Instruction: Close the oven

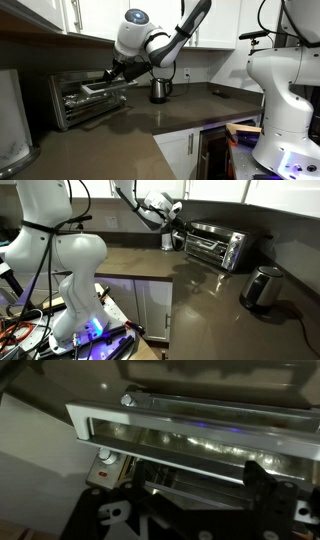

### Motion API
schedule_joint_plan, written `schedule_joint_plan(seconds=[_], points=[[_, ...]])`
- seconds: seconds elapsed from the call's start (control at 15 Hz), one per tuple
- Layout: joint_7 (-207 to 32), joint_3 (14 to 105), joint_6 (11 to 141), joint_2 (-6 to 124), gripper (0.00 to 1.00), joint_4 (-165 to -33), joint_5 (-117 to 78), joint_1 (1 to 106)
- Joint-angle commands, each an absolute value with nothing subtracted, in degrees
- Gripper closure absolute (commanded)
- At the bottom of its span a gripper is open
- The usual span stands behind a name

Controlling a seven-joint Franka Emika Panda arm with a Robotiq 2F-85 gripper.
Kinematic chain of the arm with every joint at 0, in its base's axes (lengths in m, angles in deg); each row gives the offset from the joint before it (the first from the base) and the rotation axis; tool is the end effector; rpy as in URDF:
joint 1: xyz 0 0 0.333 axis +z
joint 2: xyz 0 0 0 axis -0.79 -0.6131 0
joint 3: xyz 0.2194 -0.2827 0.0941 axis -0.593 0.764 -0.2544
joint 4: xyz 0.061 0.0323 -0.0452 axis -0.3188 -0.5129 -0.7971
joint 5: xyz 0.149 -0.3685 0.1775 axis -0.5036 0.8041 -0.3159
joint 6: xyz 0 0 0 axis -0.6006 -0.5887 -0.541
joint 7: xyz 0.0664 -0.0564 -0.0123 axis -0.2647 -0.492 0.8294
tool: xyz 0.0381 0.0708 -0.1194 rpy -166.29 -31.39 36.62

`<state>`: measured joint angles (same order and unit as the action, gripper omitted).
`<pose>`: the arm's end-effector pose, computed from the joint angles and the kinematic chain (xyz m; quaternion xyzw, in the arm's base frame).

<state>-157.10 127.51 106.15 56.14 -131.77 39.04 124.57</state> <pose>0.6323 0.0690 0.3669 0.8970 -0.0798 0.3815 0.2087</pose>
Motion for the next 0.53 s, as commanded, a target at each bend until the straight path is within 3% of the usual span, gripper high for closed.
schedule_joint_plan(seconds=[0.0, 0.47], points=[[-160.03, 130.59, 103.1, 59.55, 0.0, -134.45, 40.14, 130.04], [-162.29, 136.15, 101.76, 62.81, 0.0, -137.86, 39.78, 137.39]])
